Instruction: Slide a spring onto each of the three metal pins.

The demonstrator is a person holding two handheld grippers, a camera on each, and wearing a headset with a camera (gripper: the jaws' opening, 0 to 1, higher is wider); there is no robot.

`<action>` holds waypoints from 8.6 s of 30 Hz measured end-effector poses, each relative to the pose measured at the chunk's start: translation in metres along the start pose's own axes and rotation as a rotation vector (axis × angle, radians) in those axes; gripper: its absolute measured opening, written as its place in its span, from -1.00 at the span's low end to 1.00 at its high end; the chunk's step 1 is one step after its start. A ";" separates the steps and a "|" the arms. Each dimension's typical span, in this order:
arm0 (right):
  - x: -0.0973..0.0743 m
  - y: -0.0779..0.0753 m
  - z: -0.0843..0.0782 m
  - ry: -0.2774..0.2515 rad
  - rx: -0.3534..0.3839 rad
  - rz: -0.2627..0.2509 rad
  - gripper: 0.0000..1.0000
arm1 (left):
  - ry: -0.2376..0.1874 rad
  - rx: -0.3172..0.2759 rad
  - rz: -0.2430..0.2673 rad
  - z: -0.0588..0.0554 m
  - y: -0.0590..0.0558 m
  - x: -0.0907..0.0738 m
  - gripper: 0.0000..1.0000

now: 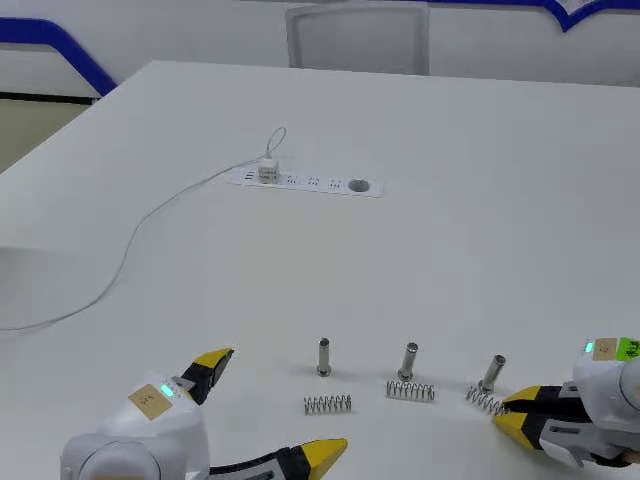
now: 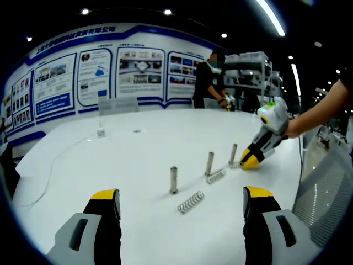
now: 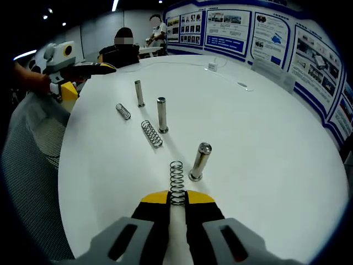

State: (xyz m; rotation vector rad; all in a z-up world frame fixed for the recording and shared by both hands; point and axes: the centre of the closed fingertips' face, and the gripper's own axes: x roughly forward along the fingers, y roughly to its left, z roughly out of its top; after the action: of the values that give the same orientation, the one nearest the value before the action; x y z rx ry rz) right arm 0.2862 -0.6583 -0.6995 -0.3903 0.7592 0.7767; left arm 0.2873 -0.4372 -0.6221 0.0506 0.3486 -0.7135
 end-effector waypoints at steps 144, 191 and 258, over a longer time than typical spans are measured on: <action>-0.082 0.128 0.146 -0.192 -0.462 0.310 -0.78 | -0.061 0.487 -0.731 0.058 -0.124 -0.001 -0.81; -0.091 0.116 0.188 -0.373 -0.178 0.233 -0.79 | -0.114 0.314 -0.485 0.072 -0.086 0.012 -0.18; -0.054 -0.033 0.091 -0.195 0.216 -0.133 -0.79 | -0.102 -0.072 -0.188 0.022 -0.029 -0.006 1.00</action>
State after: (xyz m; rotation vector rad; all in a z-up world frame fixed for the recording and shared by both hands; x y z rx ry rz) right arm 0.3282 -0.6543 -0.5964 -0.1657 0.6200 0.5911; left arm 0.2713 -0.4587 -0.5973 -0.0871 0.2833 -0.8854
